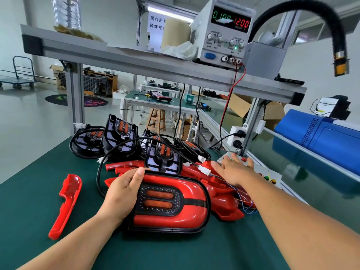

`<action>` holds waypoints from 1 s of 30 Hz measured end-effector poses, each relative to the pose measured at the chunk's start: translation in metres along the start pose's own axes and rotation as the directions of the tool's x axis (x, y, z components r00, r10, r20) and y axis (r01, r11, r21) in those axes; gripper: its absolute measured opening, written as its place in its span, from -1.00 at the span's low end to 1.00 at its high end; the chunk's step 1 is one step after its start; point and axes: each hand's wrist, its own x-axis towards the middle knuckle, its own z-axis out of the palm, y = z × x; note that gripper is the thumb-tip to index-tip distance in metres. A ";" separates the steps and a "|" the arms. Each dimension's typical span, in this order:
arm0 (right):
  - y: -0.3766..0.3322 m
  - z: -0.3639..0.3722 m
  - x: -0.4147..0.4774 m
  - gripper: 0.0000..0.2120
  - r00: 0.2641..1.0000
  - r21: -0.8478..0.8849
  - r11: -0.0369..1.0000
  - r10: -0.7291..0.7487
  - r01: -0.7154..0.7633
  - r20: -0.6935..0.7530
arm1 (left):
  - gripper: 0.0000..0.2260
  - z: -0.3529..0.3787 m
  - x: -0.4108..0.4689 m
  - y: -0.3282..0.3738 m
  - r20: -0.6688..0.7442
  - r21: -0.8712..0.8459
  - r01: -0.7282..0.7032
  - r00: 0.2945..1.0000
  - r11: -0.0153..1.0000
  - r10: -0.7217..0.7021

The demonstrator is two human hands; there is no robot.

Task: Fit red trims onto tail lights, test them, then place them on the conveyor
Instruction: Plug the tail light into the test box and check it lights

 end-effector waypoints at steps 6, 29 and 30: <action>-0.026 -0.014 -0.025 -0.41 0.956 0.042 0.996 -0.066 0.081 -0.286 | -0.37 0.000 0.001 -0.004 -0.010 -0.050 0.044 0.999 0.998 -0.044; -0.030 -0.017 -0.082 -0.83 0.791 0.314 0.798 -0.302 0.515 -0.532 | -0.58 0.088 0.055 0.115 0.610 0.746 -0.600 0.790 0.288 0.064; -0.029 -0.017 -0.083 -0.84 0.776 0.287 0.794 -0.329 0.536 -0.538 | -0.62 0.089 0.054 0.116 0.620 0.737 -0.614 0.781 0.283 0.079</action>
